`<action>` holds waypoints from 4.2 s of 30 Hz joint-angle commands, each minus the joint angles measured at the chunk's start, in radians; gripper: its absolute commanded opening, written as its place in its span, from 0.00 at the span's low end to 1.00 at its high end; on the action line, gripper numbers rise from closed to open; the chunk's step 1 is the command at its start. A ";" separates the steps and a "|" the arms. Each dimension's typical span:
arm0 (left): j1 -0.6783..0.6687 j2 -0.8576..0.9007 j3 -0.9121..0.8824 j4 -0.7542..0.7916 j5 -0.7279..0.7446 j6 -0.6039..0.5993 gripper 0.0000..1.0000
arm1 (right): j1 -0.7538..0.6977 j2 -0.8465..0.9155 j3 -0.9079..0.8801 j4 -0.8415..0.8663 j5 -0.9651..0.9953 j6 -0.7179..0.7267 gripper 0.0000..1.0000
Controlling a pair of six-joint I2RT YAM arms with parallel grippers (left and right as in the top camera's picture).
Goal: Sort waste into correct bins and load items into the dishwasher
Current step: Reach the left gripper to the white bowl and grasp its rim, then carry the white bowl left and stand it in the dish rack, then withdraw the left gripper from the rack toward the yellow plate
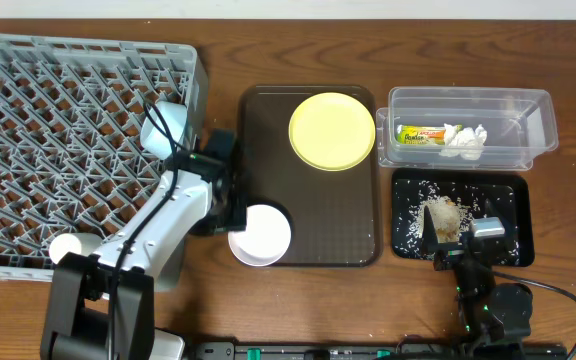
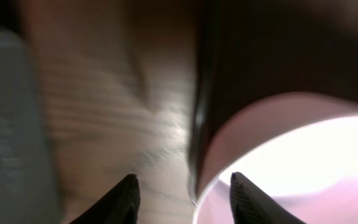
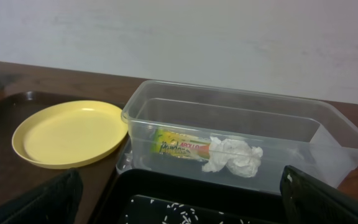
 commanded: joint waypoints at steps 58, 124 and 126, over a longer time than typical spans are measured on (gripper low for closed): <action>0.172 -0.018 0.186 -0.249 -1.176 -0.058 0.06 | -0.006 -0.005 -0.002 -0.003 0.003 -0.009 0.99; -0.034 -0.033 0.432 -0.117 -0.233 0.035 0.48 | -0.006 -0.005 -0.002 -0.003 0.003 -0.009 0.99; -0.042 -0.031 0.418 -0.085 -0.210 0.037 0.48 | -0.006 -0.005 -0.002 -0.003 0.003 -0.009 0.99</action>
